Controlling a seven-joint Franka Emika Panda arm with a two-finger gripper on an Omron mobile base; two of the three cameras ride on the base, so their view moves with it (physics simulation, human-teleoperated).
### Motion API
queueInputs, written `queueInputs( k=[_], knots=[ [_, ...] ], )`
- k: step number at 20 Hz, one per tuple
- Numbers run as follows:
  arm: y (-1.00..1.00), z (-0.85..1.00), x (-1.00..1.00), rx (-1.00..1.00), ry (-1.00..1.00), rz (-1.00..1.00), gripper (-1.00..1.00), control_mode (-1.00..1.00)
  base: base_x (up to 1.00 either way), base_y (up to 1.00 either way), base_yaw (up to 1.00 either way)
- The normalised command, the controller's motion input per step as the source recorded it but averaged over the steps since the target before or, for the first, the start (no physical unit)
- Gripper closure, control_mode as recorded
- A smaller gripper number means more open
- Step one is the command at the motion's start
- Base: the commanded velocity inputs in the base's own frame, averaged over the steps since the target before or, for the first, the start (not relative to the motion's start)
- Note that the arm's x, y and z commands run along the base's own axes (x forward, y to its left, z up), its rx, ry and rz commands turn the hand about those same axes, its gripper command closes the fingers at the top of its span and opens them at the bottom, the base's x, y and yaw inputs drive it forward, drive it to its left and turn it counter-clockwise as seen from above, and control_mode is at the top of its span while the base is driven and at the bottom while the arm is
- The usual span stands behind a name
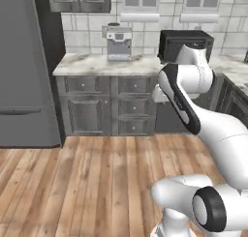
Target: Retrieve the chicken drumstick from the fridge and place it on the saucepan with marinade on the stove.
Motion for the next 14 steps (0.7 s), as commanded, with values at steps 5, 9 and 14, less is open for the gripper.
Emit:
queueInputs(
  k=[5, 9, 14],
  knots=[
    [0.00, 0.00, 0.00, 0.00, 0.00, 0.00, -1.00, 1.00, 1.00, 0.12, 0.58],
    [0.00, 0.00, 0.00, 0.00, 0.00, 0.00, -1.00, 1.00, 1.00, 0.00, 0.50],
    [0.00, 0.00, 0.00, 0.00, 0.00, 0.00, -1.00, 1.00, 1.00, 0.04, 0.49]
  ],
)
